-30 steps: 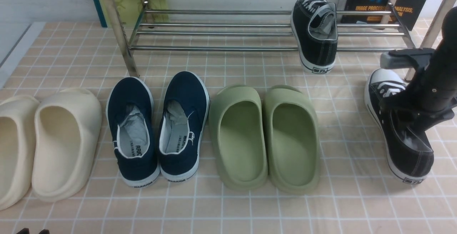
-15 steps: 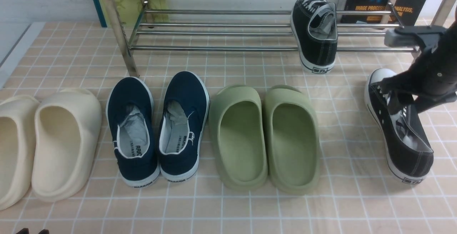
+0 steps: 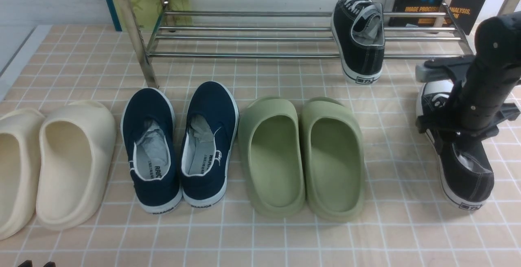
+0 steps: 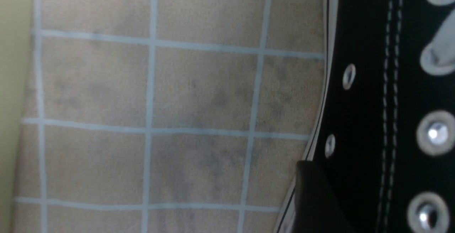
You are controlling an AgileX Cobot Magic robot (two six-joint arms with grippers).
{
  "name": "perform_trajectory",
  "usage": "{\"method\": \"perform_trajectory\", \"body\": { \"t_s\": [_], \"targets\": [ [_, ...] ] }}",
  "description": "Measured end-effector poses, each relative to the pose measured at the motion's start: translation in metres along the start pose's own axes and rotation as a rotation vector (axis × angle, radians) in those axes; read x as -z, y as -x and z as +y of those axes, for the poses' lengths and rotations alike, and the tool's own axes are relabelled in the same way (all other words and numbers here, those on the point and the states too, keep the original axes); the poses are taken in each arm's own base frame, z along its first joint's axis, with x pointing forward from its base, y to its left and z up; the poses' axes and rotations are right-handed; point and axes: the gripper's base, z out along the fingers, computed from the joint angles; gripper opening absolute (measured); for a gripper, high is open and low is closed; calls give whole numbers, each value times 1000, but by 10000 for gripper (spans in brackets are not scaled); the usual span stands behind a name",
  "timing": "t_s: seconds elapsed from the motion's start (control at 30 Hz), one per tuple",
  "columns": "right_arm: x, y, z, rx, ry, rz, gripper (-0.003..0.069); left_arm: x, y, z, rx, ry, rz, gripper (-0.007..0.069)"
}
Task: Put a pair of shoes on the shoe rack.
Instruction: Use the right arm to grab the shoe closest to it, then use the right arm to put a shoe into the shoe rack
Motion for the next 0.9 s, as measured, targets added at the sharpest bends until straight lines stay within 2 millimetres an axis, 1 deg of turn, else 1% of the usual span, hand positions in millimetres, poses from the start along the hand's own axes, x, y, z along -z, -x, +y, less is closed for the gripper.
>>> {"method": "perform_trajectory", "body": {
  "t_s": [0.13,0.17,0.2,0.23,0.27,0.3,0.33,0.37,0.43,0.47,0.5,0.53,0.6,0.67,0.77,0.9],
  "targets": [
    [-1,0,0,43,-2,4,156,0,0,0,-1,0,0,238],
    [2,0,0,45,0,0,99,0,0,0,-1,0,0,238],
    [2,0,0,46,0,0,99,0,0,0,-1,0,0,238],
    [4,-1,0,47,0,-1,66,0,0,0,-1,0,0,238],
    [12,-3,-1,52,-4,-2,50,0,0,0,-1,0,0,238],
    [20,-4,-1,56,-2,-9,51,0,0,0,-1,0,0,238],
    [22,-3,-1,56,-2,-14,52,0,0,0,-1,0,0,238],
    [36,-3,-1,48,14,-34,51,0,0,0,-1,0,0,238],
    [56,0,1,41,37,-74,51,0,0,0,-1,0,0,238],
    [66,2,2,38,47,-99,51,0,0,0,-1,0,0,238],
    [72,3,2,38,48,-116,51,0,0,0,-1,0,0,238],
    [83,7,2,37,51,-154,51,0,0,0,-1,0,0,238],
    [92,13,2,36,55,-197,51,0,0,0,-1,0,0,238],
    [97,23,3,37,54,-260,51,0,0,0,-1,0,0,238],
    [97,37,5,30,65,-327,51,0,0,0,-1,0,0,238],
    [87,64,7,-6,73,-394,51,0,0,0,-1,0,0,239]
  ]
}}
